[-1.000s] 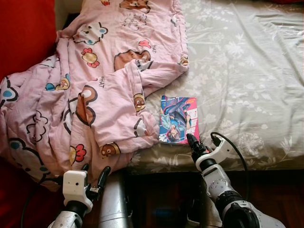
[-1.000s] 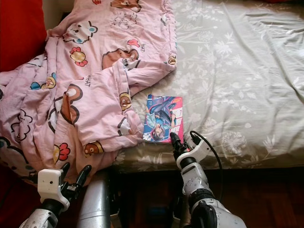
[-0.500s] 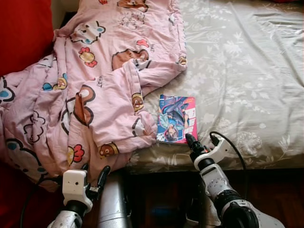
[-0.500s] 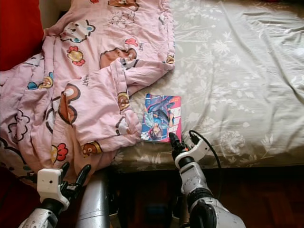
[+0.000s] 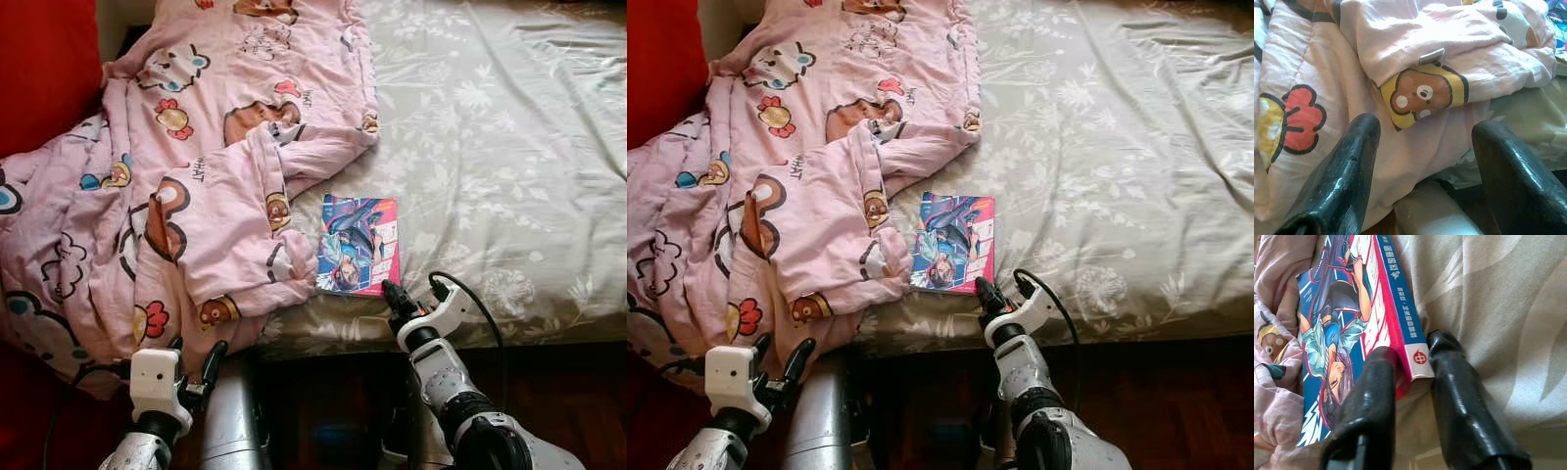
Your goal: Clean up the room
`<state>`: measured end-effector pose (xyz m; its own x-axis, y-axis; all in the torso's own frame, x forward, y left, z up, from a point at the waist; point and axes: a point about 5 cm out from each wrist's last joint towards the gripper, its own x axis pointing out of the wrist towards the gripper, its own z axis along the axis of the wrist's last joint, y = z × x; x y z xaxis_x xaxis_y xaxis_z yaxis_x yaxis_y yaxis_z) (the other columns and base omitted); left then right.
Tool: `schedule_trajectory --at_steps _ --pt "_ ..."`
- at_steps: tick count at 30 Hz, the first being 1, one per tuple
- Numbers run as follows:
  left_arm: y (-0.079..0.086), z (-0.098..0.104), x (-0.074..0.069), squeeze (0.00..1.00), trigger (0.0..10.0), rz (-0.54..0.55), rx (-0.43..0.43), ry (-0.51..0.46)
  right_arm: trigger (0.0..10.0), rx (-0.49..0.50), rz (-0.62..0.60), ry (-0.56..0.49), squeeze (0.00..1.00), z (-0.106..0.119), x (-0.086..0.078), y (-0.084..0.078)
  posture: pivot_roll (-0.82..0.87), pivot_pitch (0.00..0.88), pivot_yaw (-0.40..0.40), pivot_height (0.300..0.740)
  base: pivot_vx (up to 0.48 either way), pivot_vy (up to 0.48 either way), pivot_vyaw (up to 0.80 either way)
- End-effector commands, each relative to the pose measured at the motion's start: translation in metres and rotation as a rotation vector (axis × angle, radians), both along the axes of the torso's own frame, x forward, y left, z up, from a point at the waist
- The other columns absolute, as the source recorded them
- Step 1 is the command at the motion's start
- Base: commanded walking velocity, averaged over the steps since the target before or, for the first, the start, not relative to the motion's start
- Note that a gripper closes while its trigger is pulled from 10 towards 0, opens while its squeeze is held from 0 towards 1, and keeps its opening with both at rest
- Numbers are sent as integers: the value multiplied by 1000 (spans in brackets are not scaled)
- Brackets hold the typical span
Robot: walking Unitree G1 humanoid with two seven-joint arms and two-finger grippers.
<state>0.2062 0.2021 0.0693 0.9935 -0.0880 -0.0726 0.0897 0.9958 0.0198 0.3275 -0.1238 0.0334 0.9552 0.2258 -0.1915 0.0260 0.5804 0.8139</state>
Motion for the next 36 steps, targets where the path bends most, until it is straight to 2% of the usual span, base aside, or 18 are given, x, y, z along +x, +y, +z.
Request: schedule_trajectory --at_steps 1,8,13,18,19,21,23,29,32,34,35,36 --pt "1 -10 -5 0 10000 4 10 50 0 13 47 45 0 -7 -6 13 270 294 34 554 0 0 0" --pt "1 -9 4 0 10000 3 12 37 0 -23 6 24 0 -1 0 8 262 266 27 554 0 0 0" --pt "0 -10 15 0 10000 4 10 24 0 -139 -131 22 0 6 6 -11 239 229 19 554 0 0 0" --pt "-2 -10 23 0 10000 4 4 13 0 -203 -198 -12 0 10 7 -22 218 204 10 554 0 0 0" --pt "-3 -10 26 0 10000 4 2 8 0 -226 -236 -16 0 9 5 -28 214 196 7 554 0 0 0" --pt "-3 -10 27 0 10000 4 2 5 0 -235 -246 -21 0 8 3 -30 210 192 4 554 0 0 0" --pt "-3 -10 30 0 10000 7 -1 -1 0 -285 -254 -34 0 6 -1 -33 202 183 1 554 0 0 0" --pt "-4 -11 36 0 10000 12 -4 -12 0 -376 -365 -24 0 -7 -21 -48 186 164 -8 554 0 0 0" --pt "-4 -13 39 0 10000 13 -5 -11 0 -474 -411 -16 0 -11 -31 -54 175 154 -9 554 0 0 0" --pt "-4 -14 40 0 10000 13 -6 -12 0 -499 -436 -6 0 -13 -34 -56 175 150 -10 554 0 0 0" --pt "-5 -14 42 0 10000 13 -7 -18 0 -575 -424 -44 0 -7 -33 -56 174 142 -11 554 0 0 0" --pt "-5 -14 43 0 10000 12 -8 -20 0 -602 -413 -70 0 -4 -31 -56 173 140 -11 554 0 0 0"
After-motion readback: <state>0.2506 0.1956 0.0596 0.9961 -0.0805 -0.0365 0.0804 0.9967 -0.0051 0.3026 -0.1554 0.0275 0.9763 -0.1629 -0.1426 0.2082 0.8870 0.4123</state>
